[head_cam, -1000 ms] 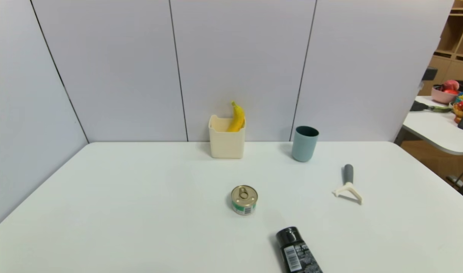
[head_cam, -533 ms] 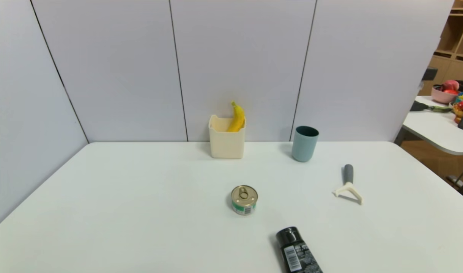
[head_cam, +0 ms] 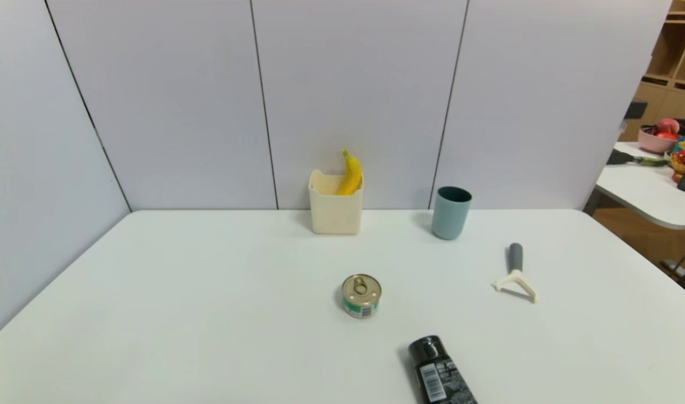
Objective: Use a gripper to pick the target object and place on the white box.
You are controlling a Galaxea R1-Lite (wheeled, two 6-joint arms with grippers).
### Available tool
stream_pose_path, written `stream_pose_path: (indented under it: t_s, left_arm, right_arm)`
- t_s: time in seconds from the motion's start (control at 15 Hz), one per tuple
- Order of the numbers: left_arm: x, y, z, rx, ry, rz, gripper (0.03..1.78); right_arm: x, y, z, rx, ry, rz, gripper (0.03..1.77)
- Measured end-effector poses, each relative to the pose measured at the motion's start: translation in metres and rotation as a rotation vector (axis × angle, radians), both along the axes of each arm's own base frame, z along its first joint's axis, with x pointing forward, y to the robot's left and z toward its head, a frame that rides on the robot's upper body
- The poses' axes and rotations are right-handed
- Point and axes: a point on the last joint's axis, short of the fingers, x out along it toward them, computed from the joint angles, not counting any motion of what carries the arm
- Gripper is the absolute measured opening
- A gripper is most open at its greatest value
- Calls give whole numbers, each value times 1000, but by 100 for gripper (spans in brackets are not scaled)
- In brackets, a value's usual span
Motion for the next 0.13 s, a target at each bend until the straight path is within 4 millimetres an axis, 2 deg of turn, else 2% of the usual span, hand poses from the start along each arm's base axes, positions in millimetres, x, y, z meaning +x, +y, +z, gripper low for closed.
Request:
stream_pose_path:
  t_s: [0.13]
  left_arm:
    - [0,0,0,0,0,0,169]
  right_arm:
    - [0,0,0,8,0,-1,169]
